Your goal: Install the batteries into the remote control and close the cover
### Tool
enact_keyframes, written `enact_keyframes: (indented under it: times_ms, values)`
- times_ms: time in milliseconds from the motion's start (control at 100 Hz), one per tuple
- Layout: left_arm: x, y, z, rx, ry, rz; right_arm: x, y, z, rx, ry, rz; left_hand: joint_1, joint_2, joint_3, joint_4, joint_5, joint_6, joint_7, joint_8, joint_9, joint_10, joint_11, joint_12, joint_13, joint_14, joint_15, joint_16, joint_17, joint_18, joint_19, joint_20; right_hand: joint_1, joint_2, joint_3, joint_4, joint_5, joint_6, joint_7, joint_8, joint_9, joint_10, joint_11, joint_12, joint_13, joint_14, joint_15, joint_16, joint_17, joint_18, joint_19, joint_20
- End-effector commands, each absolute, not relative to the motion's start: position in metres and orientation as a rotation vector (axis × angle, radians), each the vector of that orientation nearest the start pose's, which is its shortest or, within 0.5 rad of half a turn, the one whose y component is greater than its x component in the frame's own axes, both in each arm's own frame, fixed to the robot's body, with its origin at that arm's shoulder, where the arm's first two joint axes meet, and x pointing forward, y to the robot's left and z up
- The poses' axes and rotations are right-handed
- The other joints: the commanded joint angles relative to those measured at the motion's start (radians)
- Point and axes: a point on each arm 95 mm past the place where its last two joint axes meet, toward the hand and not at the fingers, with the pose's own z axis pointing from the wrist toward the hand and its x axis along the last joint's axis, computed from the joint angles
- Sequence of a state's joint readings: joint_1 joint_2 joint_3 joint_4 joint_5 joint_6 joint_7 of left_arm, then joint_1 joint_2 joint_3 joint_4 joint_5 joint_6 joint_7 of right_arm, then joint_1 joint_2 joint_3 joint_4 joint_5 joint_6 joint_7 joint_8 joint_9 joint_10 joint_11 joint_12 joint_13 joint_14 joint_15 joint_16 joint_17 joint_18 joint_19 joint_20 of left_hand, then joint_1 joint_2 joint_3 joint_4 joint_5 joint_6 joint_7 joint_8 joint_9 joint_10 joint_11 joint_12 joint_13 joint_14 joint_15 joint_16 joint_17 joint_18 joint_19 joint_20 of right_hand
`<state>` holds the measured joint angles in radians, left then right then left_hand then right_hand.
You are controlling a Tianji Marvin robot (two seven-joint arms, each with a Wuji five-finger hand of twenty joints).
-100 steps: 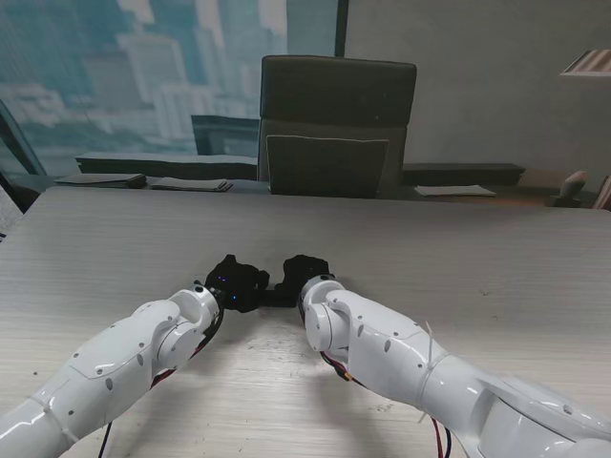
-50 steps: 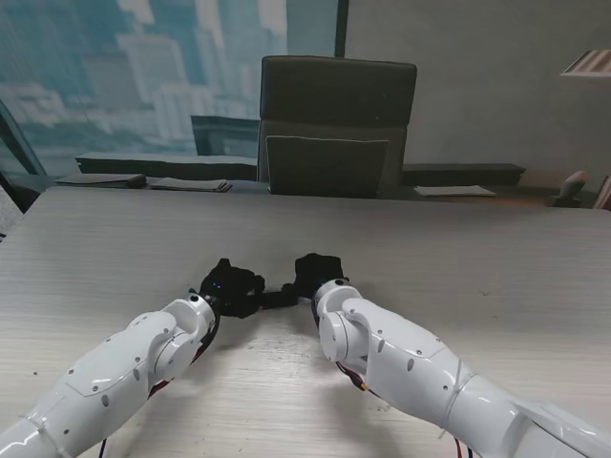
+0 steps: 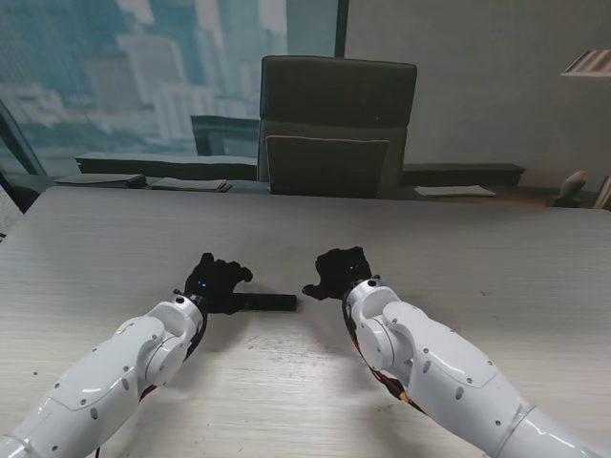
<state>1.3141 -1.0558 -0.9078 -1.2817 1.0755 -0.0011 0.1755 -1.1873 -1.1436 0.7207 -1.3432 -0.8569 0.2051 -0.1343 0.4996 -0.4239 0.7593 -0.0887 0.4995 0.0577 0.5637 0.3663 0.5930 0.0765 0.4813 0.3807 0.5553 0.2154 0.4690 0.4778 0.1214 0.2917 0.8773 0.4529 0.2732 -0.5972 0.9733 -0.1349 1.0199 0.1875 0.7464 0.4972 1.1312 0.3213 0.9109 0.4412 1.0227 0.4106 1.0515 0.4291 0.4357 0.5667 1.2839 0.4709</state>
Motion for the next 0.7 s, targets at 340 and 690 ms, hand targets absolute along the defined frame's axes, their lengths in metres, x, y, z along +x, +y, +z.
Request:
enact_keyframes:
  times_ms: [340, 690]
  values:
    - [0.429, -0.016, -0.352, -0.988, 1.563, -1.494, 0.434, 0.075, -0.336, 1.216, 1.624, 1.552, -0.039, 0.016, -0.019, 0.02, -0.021, 0.018, -0.049, -0.029, -0.037, 0.026, -0.023, -0.028, -0.03, 0.007, -0.034, -0.024, -0.03, 0.013, -0.035, -0.019, -0.038, -0.051, -0.04, 0.008, -0.205, -0.052, -0.083, -0.003, -0.222, -0.007, -0.06, -0.007, -0.177, -0.057, -0.138, 0.012, -0.139, -0.033, -0.157, -0.072]
    - [0.418, -0.011, -0.34, -1.252, 1.507, -1.712, 0.428, 0.064, -0.328, 1.241, 1.617, 1.737, -0.017, 0.078, -0.182, 0.041, -0.055, 0.036, -0.159, -0.085, -0.106, 0.063, -0.096, -0.067, -0.123, 0.034, -0.12, -0.062, -0.086, 0.013, -0.12, -0.056, -0.014, -0.084, -0.029, 0.007, -0.433, -0.057, -0.101, -0.025, -0.425, -0.039, -0.135, -0.032, -0.304, -0.1, -0.329, -0.028, -0.181, -0.069, -0.296, -0.067]
